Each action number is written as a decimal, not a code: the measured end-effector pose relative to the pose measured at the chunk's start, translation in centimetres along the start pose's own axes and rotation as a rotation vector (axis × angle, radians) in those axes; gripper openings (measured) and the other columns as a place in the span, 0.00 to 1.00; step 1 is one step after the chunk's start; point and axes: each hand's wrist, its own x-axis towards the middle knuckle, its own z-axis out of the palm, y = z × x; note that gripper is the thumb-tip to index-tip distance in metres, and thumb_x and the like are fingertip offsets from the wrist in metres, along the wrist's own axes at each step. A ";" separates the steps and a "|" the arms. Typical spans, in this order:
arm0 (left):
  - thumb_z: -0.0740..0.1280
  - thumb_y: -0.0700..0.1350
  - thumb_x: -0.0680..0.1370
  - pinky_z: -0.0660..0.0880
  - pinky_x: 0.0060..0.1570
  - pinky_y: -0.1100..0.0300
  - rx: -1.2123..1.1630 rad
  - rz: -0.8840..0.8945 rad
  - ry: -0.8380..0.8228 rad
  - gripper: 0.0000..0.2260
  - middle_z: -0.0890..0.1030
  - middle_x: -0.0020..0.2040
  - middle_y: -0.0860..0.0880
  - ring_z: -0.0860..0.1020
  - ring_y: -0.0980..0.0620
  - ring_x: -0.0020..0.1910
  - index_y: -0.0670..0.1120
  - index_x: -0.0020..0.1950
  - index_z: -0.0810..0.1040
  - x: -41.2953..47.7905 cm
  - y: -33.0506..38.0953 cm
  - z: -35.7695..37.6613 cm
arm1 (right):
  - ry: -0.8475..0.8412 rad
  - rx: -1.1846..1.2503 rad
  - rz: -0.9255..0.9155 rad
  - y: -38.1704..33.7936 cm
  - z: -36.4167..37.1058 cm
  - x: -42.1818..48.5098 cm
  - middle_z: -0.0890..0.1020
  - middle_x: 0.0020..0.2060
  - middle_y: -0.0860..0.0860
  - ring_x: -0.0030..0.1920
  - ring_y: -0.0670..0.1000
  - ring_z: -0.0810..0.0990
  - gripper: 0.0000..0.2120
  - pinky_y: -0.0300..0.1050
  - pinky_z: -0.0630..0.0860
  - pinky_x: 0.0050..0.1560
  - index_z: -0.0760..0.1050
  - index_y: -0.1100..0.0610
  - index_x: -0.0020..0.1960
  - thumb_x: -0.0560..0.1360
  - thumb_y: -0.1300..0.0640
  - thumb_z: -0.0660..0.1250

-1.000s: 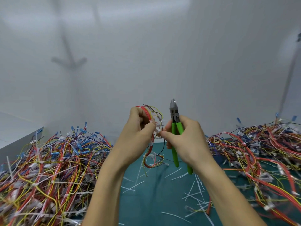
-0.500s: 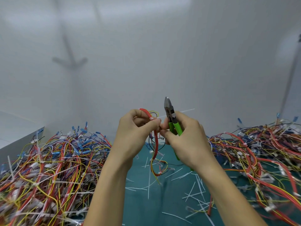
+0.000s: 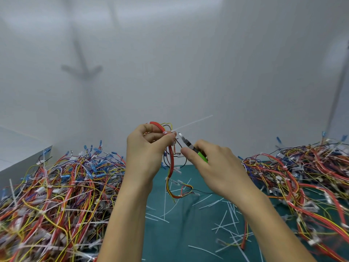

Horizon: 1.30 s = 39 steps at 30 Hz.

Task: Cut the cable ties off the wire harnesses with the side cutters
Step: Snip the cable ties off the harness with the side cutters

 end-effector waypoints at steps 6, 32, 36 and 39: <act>0.76 0.37 0.71 0.78 0.39 0.70 0.009 0.025 -0.009 0.11 0.85 0.36 0.47 0.82 0.56 0.35 0.39 0.50 0.77 -0.1 0.0 0.5 | 0.010 0.045 -0.021 -0.3 -0.1 0.0 0.80 0.36 0.49 0.41 0.57 0.77 0.27 0.52 0.72 0.41 0.73 0.51 0.45 0.74 0.30 0.49; 0.75 0.38 0.71 0.79 0.40 0.63 0.141 0.162 -0.025 0.09 0.85 0.38 0.48 0.81 0.55 0.35 0.42 0.47 0.77 -0.2 -0.1 0.7 | 0.040 0.036 -0.015 -0.5 -0.5 0.0 0.76 0.31 0.50 0.37 0.55 0.74 0.27 0.49 0.67 0.35 0.72 0.53 0.40 0.75 0.30 0.50; 0.75 0.37 0.71 0.79 0.42 0.58 0.168 0.179 -0.028 0.09 0.85 0.38 0.47 0.81 0.54 0.35 0.42 0.47 0.77 -0.2 -0.1 0.6 | 0.028 0.082 -0.016 -0.5 -0.4 0.0 0.78 0.32 0.52 0.37 0.56 0.75 0.29 0.53 0.71 0.38 0.73 0.55 0.38 0.75 0.31 0.51; 0.75 0.36 0.72 0.80 0.43 0.55 0.178 0.198 -0.033 0.09 0.85 0.39 0.47 0.81 0.52 0.36 0.40 0.47 0.76 -0.3 0.0 0.6 | 0.024 0.103 -0.020 -0.5 -0.4 0.1 0.76 0.30 0.53 0.36 0.57 0.73 0.29 0.54 0.72 0.37 0.72 0.56 0.37 0.75 0.31 0.51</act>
